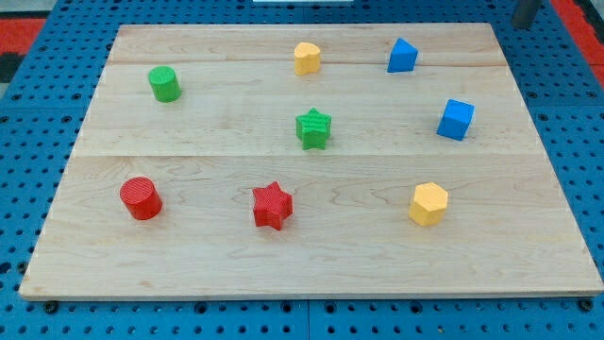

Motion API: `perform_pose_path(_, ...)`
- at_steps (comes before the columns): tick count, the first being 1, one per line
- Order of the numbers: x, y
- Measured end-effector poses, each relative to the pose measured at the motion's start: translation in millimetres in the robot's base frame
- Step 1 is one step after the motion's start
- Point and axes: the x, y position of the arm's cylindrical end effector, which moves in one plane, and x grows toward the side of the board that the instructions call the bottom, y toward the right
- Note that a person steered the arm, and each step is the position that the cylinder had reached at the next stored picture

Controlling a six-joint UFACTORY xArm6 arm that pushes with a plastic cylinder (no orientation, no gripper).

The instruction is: Move the blue triangle to the top right of the green star

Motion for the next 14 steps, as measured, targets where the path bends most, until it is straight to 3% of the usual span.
perform_pose_path(2, 13, -78)
perform_pose_path(3, 13, -78)
perform_pose_path(4, 11, -128)
perform_pose_path(5, 11, -251)
perform_pose_path(6, 54, -332)
perform_pose_path(7, 113, -318)
perform_pose_path(8, 114, -317)
perform_pose_path(12, 125, -159)
perform_pose_path(13, 127, -159)
perform_pose_path(14, 101, -160)
